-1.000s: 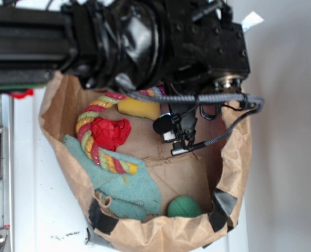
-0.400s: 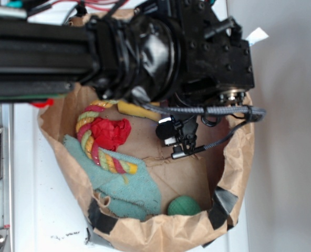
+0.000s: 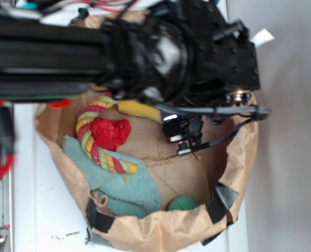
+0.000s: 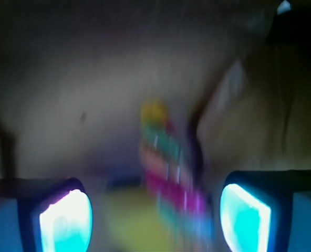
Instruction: Grab the multicolored rope.
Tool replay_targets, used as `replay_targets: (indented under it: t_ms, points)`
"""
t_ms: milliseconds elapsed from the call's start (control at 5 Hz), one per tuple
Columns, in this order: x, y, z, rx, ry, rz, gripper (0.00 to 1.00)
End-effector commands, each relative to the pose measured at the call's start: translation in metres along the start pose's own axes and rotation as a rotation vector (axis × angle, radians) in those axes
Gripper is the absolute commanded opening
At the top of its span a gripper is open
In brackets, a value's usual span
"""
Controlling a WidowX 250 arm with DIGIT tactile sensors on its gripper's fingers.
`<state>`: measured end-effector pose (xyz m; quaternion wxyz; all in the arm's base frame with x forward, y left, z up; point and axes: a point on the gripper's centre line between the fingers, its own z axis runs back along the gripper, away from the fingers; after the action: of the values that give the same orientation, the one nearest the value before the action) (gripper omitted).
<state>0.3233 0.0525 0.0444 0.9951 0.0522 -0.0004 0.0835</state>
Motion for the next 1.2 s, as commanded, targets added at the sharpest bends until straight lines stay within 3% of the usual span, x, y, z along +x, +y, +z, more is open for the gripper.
replay_targets:
  t_ms: [0,200,400,1000]
  points:
    - [0.0157,-0.0018,0.0007,-0.036,-0.107,0.000,1.00]
    - [0.0123,-0.0073,-0.0075,-0.002,-0.096,-0.035,1.00]
    - [0.0101,-0.0097,-0.0077,0.005,-0.107,-0.038,0.00]
    - [0.0075,-0.0066,-0.0047,0.015,-0.108,-0.036,0.00]
